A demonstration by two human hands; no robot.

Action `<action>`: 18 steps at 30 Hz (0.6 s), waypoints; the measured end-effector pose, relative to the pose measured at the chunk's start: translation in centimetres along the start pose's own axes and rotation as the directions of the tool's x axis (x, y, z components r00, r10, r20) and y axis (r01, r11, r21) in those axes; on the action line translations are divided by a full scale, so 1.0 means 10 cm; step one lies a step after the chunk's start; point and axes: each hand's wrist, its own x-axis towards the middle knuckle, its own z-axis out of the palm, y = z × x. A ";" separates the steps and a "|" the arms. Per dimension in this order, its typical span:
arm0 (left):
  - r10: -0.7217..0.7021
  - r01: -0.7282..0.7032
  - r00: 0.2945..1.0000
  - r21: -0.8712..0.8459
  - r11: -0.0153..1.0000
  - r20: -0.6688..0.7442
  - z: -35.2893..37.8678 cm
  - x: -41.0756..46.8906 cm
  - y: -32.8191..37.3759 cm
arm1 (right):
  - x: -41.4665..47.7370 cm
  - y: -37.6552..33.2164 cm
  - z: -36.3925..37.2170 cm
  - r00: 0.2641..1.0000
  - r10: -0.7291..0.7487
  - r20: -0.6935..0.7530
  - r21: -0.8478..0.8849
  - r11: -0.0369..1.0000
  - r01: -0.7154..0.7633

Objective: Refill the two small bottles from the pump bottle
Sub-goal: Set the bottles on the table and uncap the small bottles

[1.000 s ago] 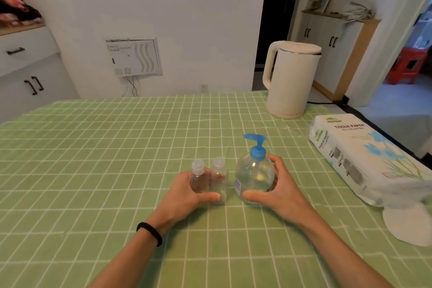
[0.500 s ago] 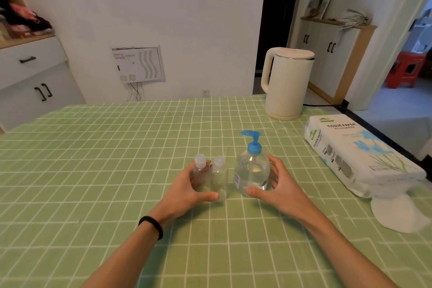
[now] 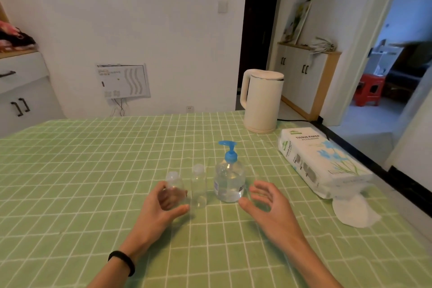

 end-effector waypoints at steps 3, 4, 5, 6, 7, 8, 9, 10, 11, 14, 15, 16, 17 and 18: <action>0.016 -0.017 1.000 -0.052 0.998 -0.023 -0.02 -0.21 -0.03 | -0.15 -0.05 0.07 1.000 0.025 -0.013 0.031 0.999 -0.025; 0.029 -0.030 0.999 -0.050 0.998 -0.026 0.00 -0.27 -0.02 | -0.20 -0.06 0.10 0.999 0.034 0.018 0.050 0.998 -0.035; 0.045 -0.046 0.999 -0.034 0.998 -0.028 0.03 -0.32 -0.03 | -0.25 -0.08 0.15 0.997 0.036 0.065 0.067 0.997 -0.041; 0.056 -0.057 0.998 -0.025 0.998 -0.025 0.08 -0.38 -0.01 | -0.29 -0.10 0.20 0.992 0.029 0.122 0.082 0.996 -0.039; 0.071 -0.071 0.997 -0.015 0.997 -0.019 0.13 -0.43 -0.01 | -0.33 -0.12 0.25 0.984 0.015 0.175 0.102 0.994 -0.034; 0.084 -0.084 0.996 -0.008 0.996 -0.005 0.18 -0.48 0.01 | -0.37 -0.14 0.30 0.975 -0.002 0.222 0.131 0.991 -0.028; 0.102 -0.102 0.995 0.003 0.995 0.004 0.23 -0.52 0.01 | -0.40 -0.15 0.34 0.965 -0.015 0.260 0.165 0.986 -0.029; 0.113 -0.114 0.993 0.011 0.993 0.022 0.27 -0.57 0.02 | -0.42 -0.17 0.38 0.958 -0.019 0.287 0.199 0.979 -0.040; 0.128 -0.128 0.991 0.019 0.992 0.041 0.30 -0.60 0.00 | -0.44 -0.17 0.41 0.954 -0.019 0.298 0.226 0.973 -0.052; 0.164 -0.164 0.984 0.006 0.986 0.063 0.32 -0.63 0.01 | -0.44 -0.17 0.45 0.968 -0.011 0.249 0.220 0.974 -0.046; 0.166 -0.167 0.984 0.015 0.986 0.063 0.29 -0.65 0.04 | -0.42 -0.16 0.46 0.973 -0.014 0.228 0.216 0.976 -0.036; 0.159 -0.161 0.984 0.027 0.987 0.075 0.30 -0.69 0.10 | -0.42 -0.14 0.45 0.977 -0.017 0.211 0.214 0.976 -0.029; 0.175 -0.180 0.981 0.055 0.982 0.079 0.31 -0.70 0.10 | -0.42 -0.14 0.45 0.979 -0.027 0.201 0.207 0.978 -0.016; 0.181 -0.187 0.981 0.078 0.979 0.071 0.29 -0.68 0.12 | -0.42 -0.15 0.47 0.980 -0.036 0.195 0.198 0.980 -0.004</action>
